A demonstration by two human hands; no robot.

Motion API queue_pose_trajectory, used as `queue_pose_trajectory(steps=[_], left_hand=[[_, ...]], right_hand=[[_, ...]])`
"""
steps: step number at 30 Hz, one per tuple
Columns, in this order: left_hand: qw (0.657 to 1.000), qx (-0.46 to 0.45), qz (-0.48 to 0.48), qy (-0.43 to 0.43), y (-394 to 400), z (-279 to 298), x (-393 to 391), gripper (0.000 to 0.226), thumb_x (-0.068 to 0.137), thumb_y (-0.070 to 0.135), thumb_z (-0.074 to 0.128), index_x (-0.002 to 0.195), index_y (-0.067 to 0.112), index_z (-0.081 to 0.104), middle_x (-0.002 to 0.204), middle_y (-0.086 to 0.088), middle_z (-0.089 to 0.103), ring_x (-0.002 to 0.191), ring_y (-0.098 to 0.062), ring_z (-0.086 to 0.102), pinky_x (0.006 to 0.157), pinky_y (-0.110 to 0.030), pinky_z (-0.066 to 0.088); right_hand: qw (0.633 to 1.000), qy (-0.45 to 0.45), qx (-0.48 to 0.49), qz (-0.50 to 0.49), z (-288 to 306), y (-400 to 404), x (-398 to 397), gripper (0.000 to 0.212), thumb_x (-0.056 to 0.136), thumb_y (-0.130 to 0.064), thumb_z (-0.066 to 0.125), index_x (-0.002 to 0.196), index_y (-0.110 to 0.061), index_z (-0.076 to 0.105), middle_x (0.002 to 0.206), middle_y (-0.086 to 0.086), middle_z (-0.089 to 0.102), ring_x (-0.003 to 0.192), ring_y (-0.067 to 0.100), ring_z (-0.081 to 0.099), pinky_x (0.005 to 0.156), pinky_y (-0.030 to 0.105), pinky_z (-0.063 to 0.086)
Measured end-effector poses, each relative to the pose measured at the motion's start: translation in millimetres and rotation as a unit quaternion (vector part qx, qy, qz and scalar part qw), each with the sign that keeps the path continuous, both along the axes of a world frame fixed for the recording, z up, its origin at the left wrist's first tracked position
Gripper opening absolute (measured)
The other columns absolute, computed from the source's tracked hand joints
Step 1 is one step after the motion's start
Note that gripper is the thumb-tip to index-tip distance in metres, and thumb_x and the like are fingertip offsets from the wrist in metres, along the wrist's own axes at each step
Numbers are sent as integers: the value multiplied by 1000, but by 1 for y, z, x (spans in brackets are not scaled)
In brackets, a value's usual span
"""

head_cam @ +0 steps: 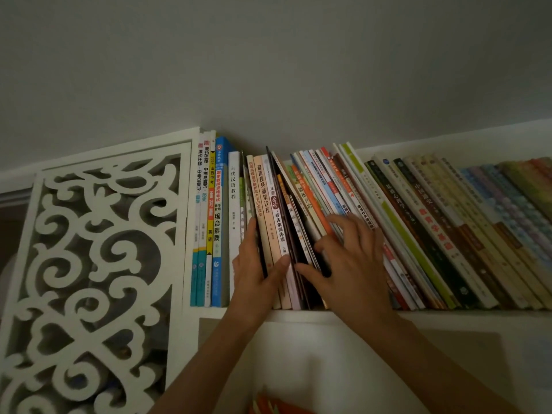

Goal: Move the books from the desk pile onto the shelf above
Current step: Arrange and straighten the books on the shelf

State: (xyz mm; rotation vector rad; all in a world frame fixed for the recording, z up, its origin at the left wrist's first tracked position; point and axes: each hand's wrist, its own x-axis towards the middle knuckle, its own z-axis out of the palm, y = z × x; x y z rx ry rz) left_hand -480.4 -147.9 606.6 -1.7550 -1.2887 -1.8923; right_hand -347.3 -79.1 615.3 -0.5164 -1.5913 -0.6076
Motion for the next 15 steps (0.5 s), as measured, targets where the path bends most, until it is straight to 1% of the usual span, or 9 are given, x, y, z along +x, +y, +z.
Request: queue_pose_trajectory(steps=[2,4,5,7,9,11,13,15], left_hand=[[1000,-6,-16,-9,-1,0,0,73,77,51,52,122,75,0,151,13,23,138,-15,24,109,-55,30],[999,0,-37,-25,-1,-1,0,74,78,47,54,121,78,3,150,12,27,137,-15,27,108,-55,32],[999,3,-44,-31,-2,-1,0,75,78,45,56,122,77,5,148,14,29,137,-15,29,108,-55,32],[998,15,-55,-37,-2,0,0,75,80,40,59,125,72,8,142,20,32,136,-11,30,108,-54,33],[996,26,-72,-44,-3,1,1,74,87,25,62,124,65,11,134,24,33,133,-7,31,108,-52,34],[994,28,-88,-53,-5,2,3,74,88,13,61,122,60,14,128,26,34,128,-2,33,108,-46,35],[994,24,-89,-62,-6,2,4,74,88,13,61,123,57,14,131,24,36,129,-3,34,109,-44,35],[995,18,-70,-62,-4,1,2,74,87,18,62,124,59,13,141,14,36,133,-9,34,109,-49,34]], right_hand=[[1000,11,-5,-18,-2,-2,-3,49,74,-64,42,84,-21,62,130,8,50,130,29,31,105,62,20],[999,19,-14,-31,-4,-4,-6,49,74,-63,40,85,-21,63,131,8,50,130,30,33,104,60,18],[999,22,-18,-41,-4,-6,-6,47,73,-61,43,85,-20,63,131,9,51,131,31,33,105,61,19],[997,22,-20,-76,-2,-11,-7,38,71,-50,58,85,-15,67,131,12,52,131,33,35,105,62,23],[992,17,-7,-125,0,-15,-9,35,64,-38,72,82,-8,70,129,16,55,129,36,41,103,63,25],[989,20,10,-148,2,-17,-12,36,61,-36,77,78,-4,71,126,17,58,125,37,47,102,64,26],[988,33,1,-148,3,-19,-14,38,63,-40,78,76,-5,72,127,16,58,125,38,47,103,63,24],[990,48,-9,-136,5,-17,-16,34,65,-40,78,74,-7,72,128,13,58,127,36,42,105,61,21]])
